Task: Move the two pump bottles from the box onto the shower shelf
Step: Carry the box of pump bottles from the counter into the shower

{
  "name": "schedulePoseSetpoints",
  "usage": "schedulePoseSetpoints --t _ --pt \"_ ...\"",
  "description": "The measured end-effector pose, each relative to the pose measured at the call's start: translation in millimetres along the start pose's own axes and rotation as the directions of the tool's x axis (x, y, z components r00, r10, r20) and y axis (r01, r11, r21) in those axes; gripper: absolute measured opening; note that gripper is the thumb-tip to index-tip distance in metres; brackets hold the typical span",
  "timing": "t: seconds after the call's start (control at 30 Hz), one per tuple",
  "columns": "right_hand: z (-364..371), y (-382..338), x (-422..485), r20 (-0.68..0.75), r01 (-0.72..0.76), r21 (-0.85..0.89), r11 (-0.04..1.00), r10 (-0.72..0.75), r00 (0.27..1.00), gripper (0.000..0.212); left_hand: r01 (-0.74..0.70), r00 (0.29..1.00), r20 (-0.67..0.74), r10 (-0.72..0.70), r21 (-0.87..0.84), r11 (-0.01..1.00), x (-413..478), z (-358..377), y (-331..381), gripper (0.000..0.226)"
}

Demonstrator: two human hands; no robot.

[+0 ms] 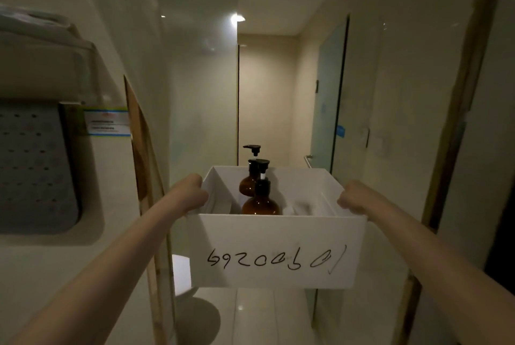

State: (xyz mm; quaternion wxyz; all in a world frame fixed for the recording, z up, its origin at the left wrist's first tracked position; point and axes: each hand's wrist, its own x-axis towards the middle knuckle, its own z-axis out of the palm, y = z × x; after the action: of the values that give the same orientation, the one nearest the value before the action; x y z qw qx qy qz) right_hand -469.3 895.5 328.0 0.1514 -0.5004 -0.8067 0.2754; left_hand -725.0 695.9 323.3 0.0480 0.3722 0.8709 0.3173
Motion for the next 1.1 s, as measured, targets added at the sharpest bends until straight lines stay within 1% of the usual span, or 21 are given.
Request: schedulePoseSetpoints --t 0.17,0.3,0.37,0.43,0.57,0.67,0.73,0.77,0.87,0.93,1.03,1.1 --pt "7.1 -8.6 38.5 -0.014 -0.016 0.019 1.0 0.016 1.0 0.032 -0.017 1.0 0.005 0.017 0.02 1.0 45.1 10.9 -7.4 0.008" --pt "12.2 -15.3 81.4 -0.025 0.027 -0.004 1.0 -0.028 0.999 0.032 -0.032 0.999 -0.005 0.032 -0.017 0.999 88.3 21.6 -10.4 0.008" --pt "14.2 -18.2 108.7 -0.022 0.032 -0.028 0.999 -0.033 0.999 0.032 -0.039 0.999 -0.011 0.038 -0.046 0.998 113.4 29.7 -9.7 0.01" --pt "15.0 -20.6 140.2 -0.01 0.022 -0.045 0.999 -0.023 1.0 0.031 -0.039 0.999 -0.024 0.038 -0.054 0.998 140.1 37.4 -6.9 0.008" --pt "15.8 -28.3 209.3 -0.007 0.04 -0.046 0.998 -0.04 0.999 0.03 -0.031 0.998 -0.048 0.028 -0.073 0.997 197.6 52.1 -1.8 0.013" --pt "16.4 -37.7 261.1 -0.005 0.042 -0.02 0.999 -0.042 0.999 0.035 -0.017 0.998 -0.066 0.012 -0.072 0.997 241.0 58.2 6.0 0.009" --pt "16.7 -44.8 294.5 -0.009 0.056 -0.004 0.998 -0.056 0.998 0.044 0.0 0.997 -0.072 -0.005 -0.072 0.997 270.1 62.0 10.3 0.012" --pt "16.8 -48.5 310.9 -0.006 0.065 -0.006 0.998 -0.065 0.998 0.045 0.003 0.997 -0.072 -0.008 -0.074 0.997 285.0 63.9 11.9 0.014" --pt "18.8 -59.3 357.6 0.007 0.067 -0.02 0.998 -0.066 0.998 0.035 -0.005 0.997 -0.071 -0.001 -0.073 0.997 329.5 69.9 15.5 0.016" --pt "21.0 -65.8 387.8 0.014 0.063 -0.012 0.998 -0.063 0.998 0.034 -0.01 0.998 -0.061 0.005 -0.081 0.997 360.8 74.4 16.9 0.015" --pt "26.9 -74.1 432.7 0.002 0.06 0.023 0.998 -0.06 0.998 0.034 -0.028 0.998 -0.056 0.024 -0.088 0.996 408.8 84.0 18.1 0.008" --pt "31.8 -79.9 461.2 -0.011 0.051 0.029 0.998 -0.051 0.999 0.033 -0.032 0.999 -0.047 0.027 -0.101 0.994 441.6 92.0 18.8 0.011"
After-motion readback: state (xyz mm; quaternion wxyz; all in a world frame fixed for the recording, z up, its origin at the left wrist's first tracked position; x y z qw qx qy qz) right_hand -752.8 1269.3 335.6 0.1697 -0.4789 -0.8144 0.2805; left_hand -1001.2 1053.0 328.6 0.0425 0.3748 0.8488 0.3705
